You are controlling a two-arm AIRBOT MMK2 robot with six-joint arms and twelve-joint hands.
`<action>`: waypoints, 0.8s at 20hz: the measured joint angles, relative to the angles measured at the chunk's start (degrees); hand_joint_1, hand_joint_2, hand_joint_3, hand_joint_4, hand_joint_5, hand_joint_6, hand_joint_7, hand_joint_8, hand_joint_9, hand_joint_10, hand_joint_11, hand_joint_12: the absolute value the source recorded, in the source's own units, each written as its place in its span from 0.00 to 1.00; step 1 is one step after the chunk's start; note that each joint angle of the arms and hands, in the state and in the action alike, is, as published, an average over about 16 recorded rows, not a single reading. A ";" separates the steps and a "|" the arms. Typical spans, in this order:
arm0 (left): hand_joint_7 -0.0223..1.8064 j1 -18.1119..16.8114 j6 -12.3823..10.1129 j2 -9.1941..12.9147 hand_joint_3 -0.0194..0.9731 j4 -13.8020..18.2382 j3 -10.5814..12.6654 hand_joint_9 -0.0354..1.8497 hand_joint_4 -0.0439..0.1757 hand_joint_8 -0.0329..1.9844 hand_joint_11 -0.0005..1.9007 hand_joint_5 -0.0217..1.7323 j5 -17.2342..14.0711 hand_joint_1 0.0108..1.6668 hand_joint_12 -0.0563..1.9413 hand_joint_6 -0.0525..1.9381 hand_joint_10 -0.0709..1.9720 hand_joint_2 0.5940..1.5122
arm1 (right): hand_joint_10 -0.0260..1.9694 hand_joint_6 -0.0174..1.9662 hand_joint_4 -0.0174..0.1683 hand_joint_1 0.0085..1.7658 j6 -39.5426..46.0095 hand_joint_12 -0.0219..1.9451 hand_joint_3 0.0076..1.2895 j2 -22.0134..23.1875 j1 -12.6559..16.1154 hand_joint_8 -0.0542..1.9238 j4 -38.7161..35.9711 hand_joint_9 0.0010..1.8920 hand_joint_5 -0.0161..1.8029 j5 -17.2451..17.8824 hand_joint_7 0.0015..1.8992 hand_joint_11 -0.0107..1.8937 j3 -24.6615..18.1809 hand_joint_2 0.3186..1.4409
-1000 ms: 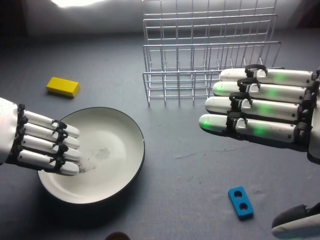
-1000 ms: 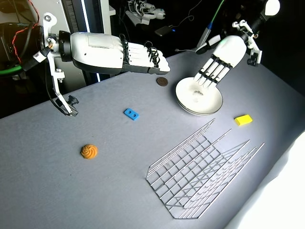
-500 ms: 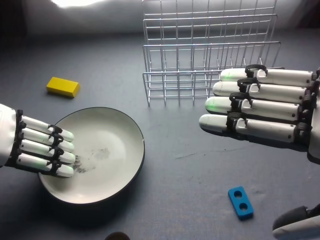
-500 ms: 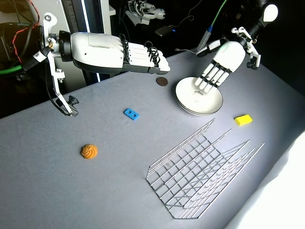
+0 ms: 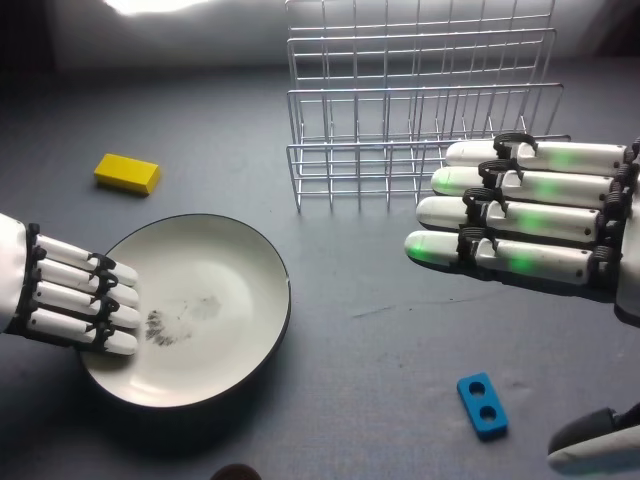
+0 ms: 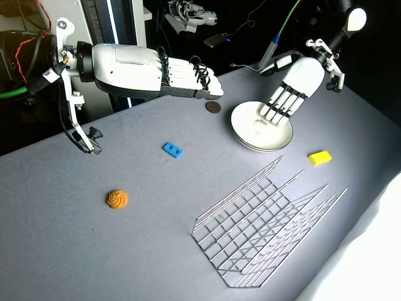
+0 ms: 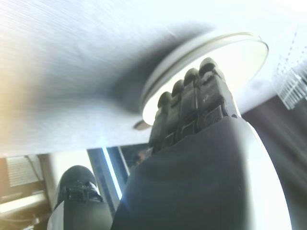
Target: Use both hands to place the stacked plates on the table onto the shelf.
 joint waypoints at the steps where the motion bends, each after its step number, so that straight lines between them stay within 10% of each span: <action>1: 0.02 0.14 0.03 -0.09 0.04 -0.02 0.17 0.03 0.21 0.02 0.01 0.02 -0.02 0.00 0.02 0.02 0.04 0.41 | 0.01 0.01 0.12 0.09 -0.01 0.01 0.02 -0.02 0.00 0.04 -0.10 0.01 0.02 -0.17 0.01 0.01 0.05 0.58; 16: 0.01 1.13 0.33 -0.95 0.04 0.11 0.46 0.02 0.19 0.01 0.01 0.01 0.32 0.00 0.02 0.02 0.03 0.37 | 0.01 0.01 0.12 0.52 -0.20 0.27 0.01 -0.40 0.05 0.04 -1.10 0.02 0.02 -2.49 0.01 0.01 0.32 0.41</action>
